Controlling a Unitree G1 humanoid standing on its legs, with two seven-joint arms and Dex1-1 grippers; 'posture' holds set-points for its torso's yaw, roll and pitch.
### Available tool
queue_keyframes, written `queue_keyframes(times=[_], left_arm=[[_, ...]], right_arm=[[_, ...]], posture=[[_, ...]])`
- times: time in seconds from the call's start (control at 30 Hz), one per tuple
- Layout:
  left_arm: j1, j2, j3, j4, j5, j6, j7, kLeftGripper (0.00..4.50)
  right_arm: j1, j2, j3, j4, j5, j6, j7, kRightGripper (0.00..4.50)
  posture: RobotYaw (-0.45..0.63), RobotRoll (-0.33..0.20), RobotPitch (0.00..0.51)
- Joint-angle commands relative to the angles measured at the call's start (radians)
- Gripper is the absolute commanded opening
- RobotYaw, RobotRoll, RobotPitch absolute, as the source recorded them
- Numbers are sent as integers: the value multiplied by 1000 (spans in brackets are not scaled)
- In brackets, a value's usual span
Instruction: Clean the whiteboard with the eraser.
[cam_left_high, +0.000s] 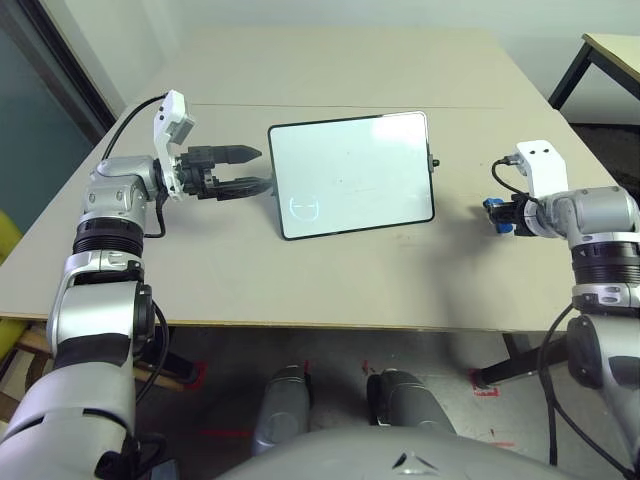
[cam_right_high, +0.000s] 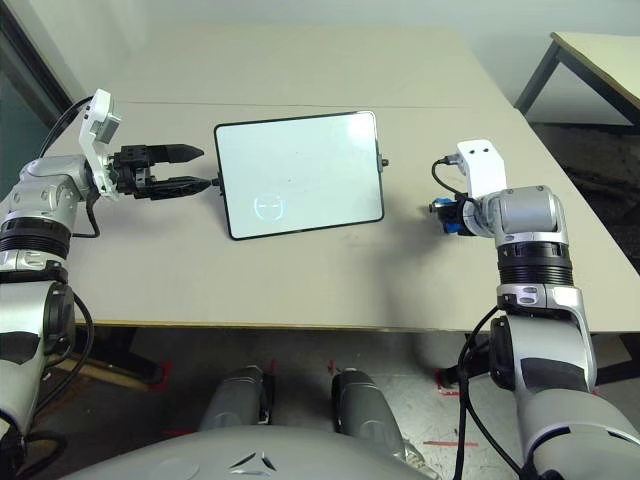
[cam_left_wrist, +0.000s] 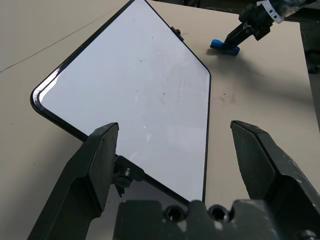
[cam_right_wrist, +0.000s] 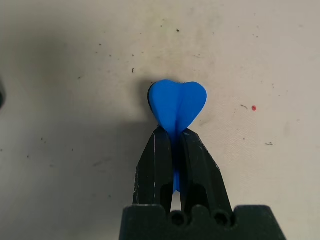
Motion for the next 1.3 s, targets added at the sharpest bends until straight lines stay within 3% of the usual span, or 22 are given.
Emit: queue_keyframes(times=[0.03,0.17,0.43,0.53,0.67,0.77,0.9,1.17,1.3], left_arm=[[-1,4,-3,0,8,-3,4,4500],[4,7,-1,-3,7,0,6,4500],[11,28,8,-8,2,10,5,4500],[14,47,22,-2,-4,11,20,4500],[28,73,67,19,-13,-11,78,4500],[39,66,133,76,8,-123,295,4500],[71,47,192,125,15,-229,519,4500],[168,-19,283,188,10,-364,923,4500],[195,-58,301,223,28,-443,1072,4500]], right_arm=[[-22,10,-16,27,37,20,-38,1],[-47,3,-13,2,76,59,-44,1313],[-85,-83,-19,-44,133,103,-37,4482],[-67,-113,-34,-54,145,16,-40,4482],[9,-109,-112,-57,197,-288,1,4482],[86,-96,-144,-16,214,-558,30,4482],[132,-66,-176,62,234,-748,5,4482],[113,28,-307,237,300,-1142,-166,4482],[115,41,-293,342,247,-1327,-272,4482]], posture=[[144,0,35],[143,0,36],[140,0,37],[137,0,36],[135,0,35],[144,0,34],[154,0,34],[158,0,33],[162,0,34]])
